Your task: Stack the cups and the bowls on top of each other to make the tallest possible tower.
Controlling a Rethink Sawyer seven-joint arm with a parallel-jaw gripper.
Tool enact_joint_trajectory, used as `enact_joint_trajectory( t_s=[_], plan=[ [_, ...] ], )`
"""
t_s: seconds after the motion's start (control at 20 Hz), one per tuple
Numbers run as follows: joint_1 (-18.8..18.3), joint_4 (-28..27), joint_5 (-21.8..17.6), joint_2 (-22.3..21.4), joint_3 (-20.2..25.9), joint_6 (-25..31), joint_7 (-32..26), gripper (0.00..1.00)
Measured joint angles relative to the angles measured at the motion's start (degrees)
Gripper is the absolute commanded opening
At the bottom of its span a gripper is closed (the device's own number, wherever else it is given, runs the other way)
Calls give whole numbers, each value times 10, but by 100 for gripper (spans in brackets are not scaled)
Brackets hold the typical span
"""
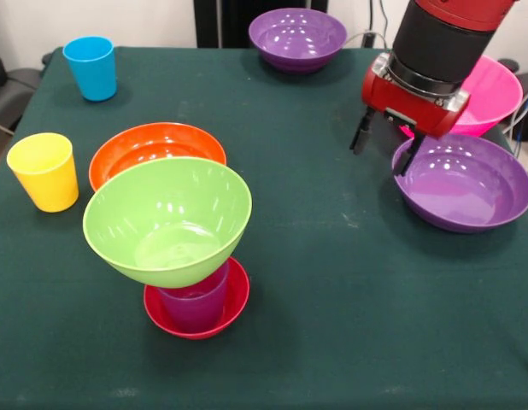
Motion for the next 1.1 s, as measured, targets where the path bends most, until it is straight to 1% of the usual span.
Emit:
enact_joint_trajectory(
  t_s=[0.1, 0.35, 0.65, 0.75, 1.1],
  plan=[
    [8, 17, 2, -5, -3, 0, 0, 100],
    [26, 36, 8, -16, -7, 0, 0, 100],
    [45, 42, 22, -26, -12, 0, 3, 100],
    [55, 43, 33, -33, -12, 0, 4, 100],
    [61, 43, 49, -44, -12, 0, 4, 100]
  ],
)
